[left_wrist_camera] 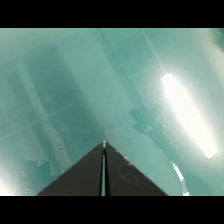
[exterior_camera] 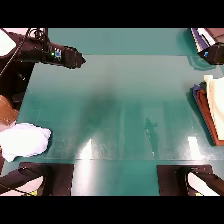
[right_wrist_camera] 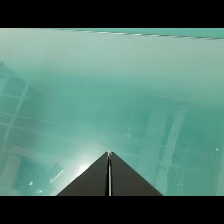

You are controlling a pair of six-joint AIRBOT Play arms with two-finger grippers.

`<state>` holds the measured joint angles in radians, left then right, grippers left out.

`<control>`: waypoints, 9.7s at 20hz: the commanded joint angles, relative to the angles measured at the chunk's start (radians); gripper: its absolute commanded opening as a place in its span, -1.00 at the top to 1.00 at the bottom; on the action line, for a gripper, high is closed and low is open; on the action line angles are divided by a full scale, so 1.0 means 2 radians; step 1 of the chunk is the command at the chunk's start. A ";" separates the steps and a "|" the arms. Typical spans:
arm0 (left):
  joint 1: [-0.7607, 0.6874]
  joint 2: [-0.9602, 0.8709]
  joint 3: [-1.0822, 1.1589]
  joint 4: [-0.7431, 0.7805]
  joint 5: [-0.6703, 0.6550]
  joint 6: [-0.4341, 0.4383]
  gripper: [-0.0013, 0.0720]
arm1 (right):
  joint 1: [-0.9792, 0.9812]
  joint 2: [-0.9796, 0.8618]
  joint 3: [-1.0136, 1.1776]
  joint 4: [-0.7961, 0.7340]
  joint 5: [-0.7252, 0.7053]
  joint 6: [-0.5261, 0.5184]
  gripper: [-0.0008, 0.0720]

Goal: Fold the shirts.

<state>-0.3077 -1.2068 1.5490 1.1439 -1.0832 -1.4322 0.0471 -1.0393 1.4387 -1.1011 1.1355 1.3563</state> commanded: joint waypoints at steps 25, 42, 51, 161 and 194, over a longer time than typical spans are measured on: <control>0.103 0.167 -0.105 0.262 -0.215 -0.035 0.89 | 0.001 0.000 0.001 0.000 0.025 0.000 0.93; 0.209 0.216 -0.500 0.304 -0.125 -0.129 -0.18 | 0.001 0.000 0.000 0.000 0.022 0.000 0.93; 0.208 0.227 -0.306 0.289 -0.167 -0.124 0.89 | 0.001 0.019 0.001 0.006 -0.018 0.000 0.93; 0.080 0.070 -0.318 0.062 -0.084 0.064 0.89 | 0.211 -0.258 0.067 -0.012 0.132 0.074 0.94; 0.077 -0.231 -0.116 -0.025 0.093 0.053 -0.42 | 0.214 -0.125 -0.064 -0.008 0.136 0.079 0.93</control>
<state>-0.1482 -1.6436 1.3060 1.1004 -0.8890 -1.3285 0.4732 -1.2892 1.3117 -1.1183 1.4128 1.5089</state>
